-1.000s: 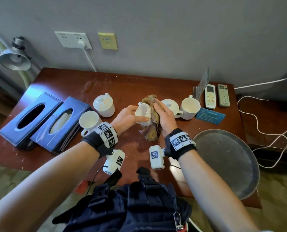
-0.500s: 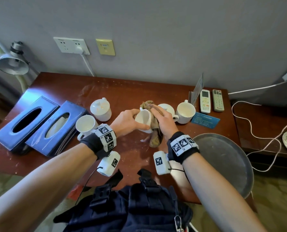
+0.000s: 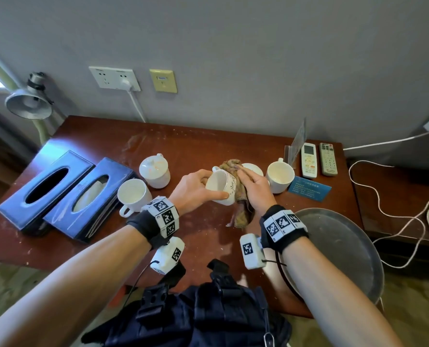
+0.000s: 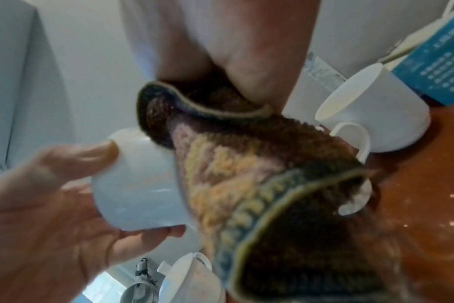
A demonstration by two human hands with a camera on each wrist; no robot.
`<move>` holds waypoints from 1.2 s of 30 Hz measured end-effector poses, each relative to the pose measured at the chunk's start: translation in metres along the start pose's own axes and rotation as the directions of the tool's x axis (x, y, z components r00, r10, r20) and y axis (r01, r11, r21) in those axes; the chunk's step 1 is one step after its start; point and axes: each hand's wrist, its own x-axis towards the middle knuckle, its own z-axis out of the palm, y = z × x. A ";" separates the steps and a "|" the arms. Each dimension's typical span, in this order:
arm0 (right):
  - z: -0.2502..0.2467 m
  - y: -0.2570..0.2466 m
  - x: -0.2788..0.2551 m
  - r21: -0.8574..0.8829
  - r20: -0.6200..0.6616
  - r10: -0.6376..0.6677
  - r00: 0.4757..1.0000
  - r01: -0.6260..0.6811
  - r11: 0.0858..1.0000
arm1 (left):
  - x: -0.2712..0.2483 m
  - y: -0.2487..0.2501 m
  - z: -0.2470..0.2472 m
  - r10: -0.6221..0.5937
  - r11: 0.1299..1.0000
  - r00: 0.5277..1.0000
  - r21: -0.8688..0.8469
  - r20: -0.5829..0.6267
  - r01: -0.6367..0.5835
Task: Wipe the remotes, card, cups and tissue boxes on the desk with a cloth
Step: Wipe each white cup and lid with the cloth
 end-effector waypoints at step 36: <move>0.009 -0.010 -0.024 -0.298 0.080 -0.318 0.945 0.327 0.897 | -0.013 0.011 -0.007 0.005 0.980 0.992 -0.196 0.128 0.020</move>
